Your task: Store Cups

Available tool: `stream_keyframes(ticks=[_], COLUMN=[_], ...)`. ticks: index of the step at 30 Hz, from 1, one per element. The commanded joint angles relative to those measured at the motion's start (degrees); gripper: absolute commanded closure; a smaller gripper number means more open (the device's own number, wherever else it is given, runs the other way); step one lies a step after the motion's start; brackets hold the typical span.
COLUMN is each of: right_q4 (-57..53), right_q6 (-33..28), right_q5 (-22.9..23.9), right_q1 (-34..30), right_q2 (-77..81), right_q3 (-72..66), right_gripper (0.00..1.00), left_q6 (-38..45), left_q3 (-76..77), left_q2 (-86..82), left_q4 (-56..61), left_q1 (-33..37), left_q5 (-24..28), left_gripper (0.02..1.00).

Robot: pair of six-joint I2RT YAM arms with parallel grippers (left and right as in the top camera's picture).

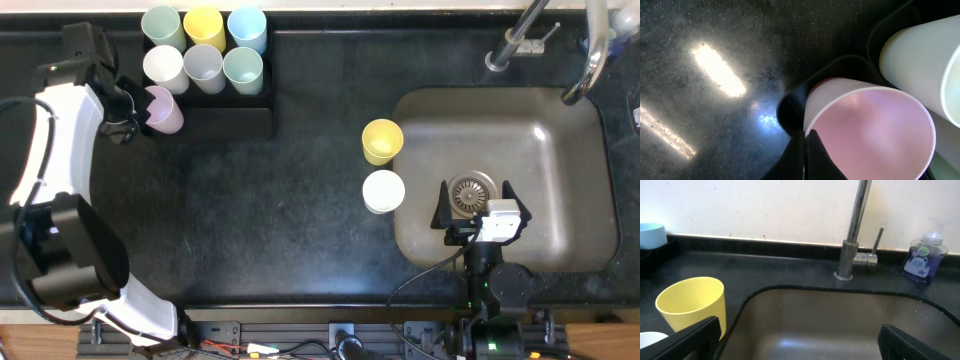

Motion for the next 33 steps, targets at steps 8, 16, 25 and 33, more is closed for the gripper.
stream_keyframes(ticks=[8,16,25,33], right_q4=[0.4,0.4,0.4,0.4], right_q6=[0.0,0.0,0.0,0.0], right_q5=[-0.3,-0.3,-0.3,-0.3], right_q1=[0.0,0.0,0.0,0.0], right_q2=[-0.3,-0.3,-0.3,-0.3], right_q3=[0.0,0.0,0.0,0.0], right_gripper=[0.003,0.003,0.003,0.005], left_q6=[-0.2,-0.2,-0.2,-0.4], left_q3=[0.5,0.5,0.8,3.6], left_q2=[1.5,0.5,-14.2,-12.4], left_q4=[1.5,1.3,1.3,4.3], left_q1=[-1.2,-1.3,-6.7,-29.4], left_q5=[-2.5,-1.8,-0.3,-0.6], left_gripper=[0.895,0.018,0.018,0.018])
